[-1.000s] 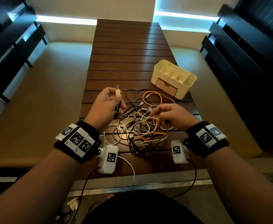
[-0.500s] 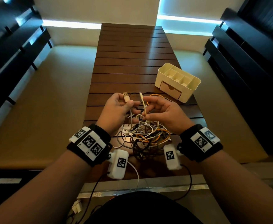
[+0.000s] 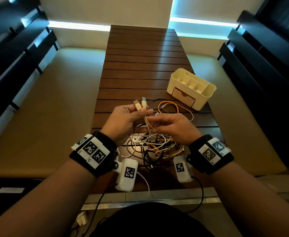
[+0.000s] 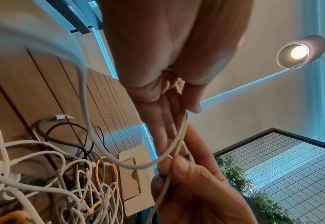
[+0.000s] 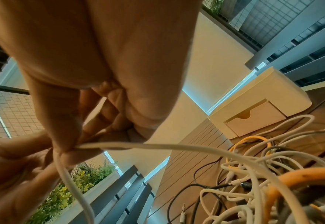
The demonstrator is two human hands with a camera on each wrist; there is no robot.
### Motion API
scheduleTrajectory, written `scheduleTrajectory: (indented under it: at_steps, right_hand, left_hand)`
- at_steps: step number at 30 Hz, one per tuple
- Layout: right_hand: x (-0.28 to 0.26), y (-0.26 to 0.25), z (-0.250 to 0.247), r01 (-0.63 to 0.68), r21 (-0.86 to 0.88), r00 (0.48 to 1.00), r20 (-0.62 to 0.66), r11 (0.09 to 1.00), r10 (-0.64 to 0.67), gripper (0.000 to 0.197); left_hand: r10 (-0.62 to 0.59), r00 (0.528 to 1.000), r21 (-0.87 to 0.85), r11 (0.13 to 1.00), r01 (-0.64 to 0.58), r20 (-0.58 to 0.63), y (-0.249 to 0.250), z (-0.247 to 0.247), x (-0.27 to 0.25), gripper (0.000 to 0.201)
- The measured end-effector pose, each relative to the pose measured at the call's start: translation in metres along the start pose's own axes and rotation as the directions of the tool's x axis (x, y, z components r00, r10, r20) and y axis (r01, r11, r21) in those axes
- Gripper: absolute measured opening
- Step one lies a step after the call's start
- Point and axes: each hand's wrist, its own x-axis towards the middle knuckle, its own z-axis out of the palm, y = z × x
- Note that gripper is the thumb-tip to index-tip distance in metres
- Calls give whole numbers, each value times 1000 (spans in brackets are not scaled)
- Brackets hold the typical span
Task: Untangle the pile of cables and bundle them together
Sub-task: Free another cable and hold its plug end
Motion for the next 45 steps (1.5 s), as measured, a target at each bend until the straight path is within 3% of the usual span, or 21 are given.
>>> scheduleTrajectory:
  at_steps: [4,8,13,18,23,29,38,45]
  right_hand:
    - [1,4,1,-20,-45,999,25,999,21,45]
    - [1,2,-4,-16,-102,1000,-21,995,14,21]
    - [3,-6,-2,10,-124,984,-175,992,-32,9]
    - [5,-18,-2,39,-82,921,-384,996,-67,7]
    - [6,-27,-6,-54,-233,969,-246,971,-5,17]
    - [2,-34,-5,-31,-238,978,-207,971,-20,8]
    - [0,-40,-3,-25,-255,981,-194,967,-25,13]
    - [-5,-46,1,29,-168,980,-191,985,-61,7]
  left_hand:
    - [20,1000,42,999,-19,-23,-3,-4,2,26]
    - [36,999,126,992,-33,-21,-4,-3,1,25]
    - [100,994,146,985,-93,-39,0,5,1,23]
    - [135,991,244,961,-128,-10,-1,7,-1,22]
    - [125,990,386,911,-143,71,-8,12,-7,20]
    - [41,991,435,895,-94,130,-6,9,-8,17]
    - [101,983,559,812,-169,151,-4,10,-7,10]
    - [54,973,358,924,-134,225,-7,10,-9,20]
